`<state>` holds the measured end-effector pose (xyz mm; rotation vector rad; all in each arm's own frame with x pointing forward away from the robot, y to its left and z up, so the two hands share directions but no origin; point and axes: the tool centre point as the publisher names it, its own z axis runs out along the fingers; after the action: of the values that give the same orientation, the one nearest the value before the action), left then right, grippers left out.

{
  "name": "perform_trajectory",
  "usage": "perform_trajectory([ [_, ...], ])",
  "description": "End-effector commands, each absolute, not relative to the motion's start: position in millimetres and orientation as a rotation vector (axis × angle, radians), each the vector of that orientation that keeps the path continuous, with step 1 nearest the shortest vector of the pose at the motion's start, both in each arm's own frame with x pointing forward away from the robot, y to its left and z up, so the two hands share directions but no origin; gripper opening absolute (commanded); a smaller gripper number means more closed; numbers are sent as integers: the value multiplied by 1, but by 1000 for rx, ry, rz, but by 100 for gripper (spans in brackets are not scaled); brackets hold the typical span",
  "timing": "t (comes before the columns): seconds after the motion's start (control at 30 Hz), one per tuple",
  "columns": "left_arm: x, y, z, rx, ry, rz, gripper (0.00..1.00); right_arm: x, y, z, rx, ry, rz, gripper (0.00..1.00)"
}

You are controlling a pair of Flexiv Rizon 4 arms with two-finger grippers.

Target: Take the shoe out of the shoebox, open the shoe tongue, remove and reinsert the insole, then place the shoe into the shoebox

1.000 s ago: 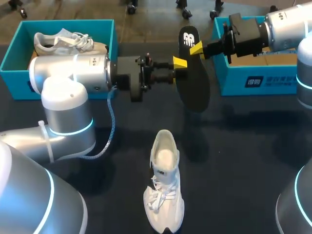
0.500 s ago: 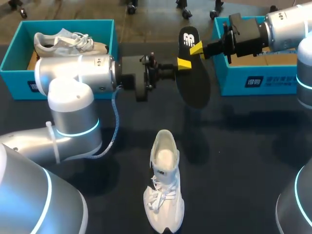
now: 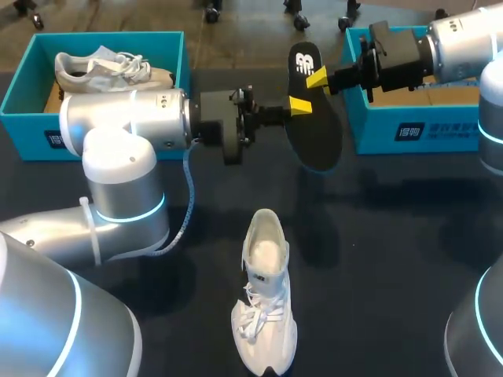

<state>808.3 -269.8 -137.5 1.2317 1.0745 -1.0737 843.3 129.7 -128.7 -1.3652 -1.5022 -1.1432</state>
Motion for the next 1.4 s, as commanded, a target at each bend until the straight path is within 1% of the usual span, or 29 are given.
perform_trajectory([
  [0.03, 808, -270, -138, 1231, 1073, -1072, 0, 844, 131, -129, -1367, -1503, -1141, 49],
  [0.07, 807, -269, -138, 1232, 1073, -1071, 0, 843, 131, -129, -1365, -1501, -1148, 100],
  [0.4, 802, -236, -145, 1245, 1122, -1082, 0, 829, 114, -128, -1371, -1493, -1217, 100],
  [0.63, 800, -206, -149, 1215, 1323, -1108, 0, 823, 102, -131, -1397, -1463, -1222, 100],
  [0.77, 797, -188, -152, 1241, 1435, -1189, 0, 823, 101, -131, -1401, -1456, -1220, 100],
  [1.23, 797, -188, -152, 1241, 1435, -1189, 0, 823, 101, -131, -1401, -1456, -1220, 100],
  [1.3, 792, -191, -155, 1246, 1458, -1238, 0, 823, 101, -131, -1401, -1456, -1220, 100],
  [1.4, 785, -190, -153, 1196, 1559, -1423, 0, 823, 101, -131, -1401, -1456, -1220, 100],
])
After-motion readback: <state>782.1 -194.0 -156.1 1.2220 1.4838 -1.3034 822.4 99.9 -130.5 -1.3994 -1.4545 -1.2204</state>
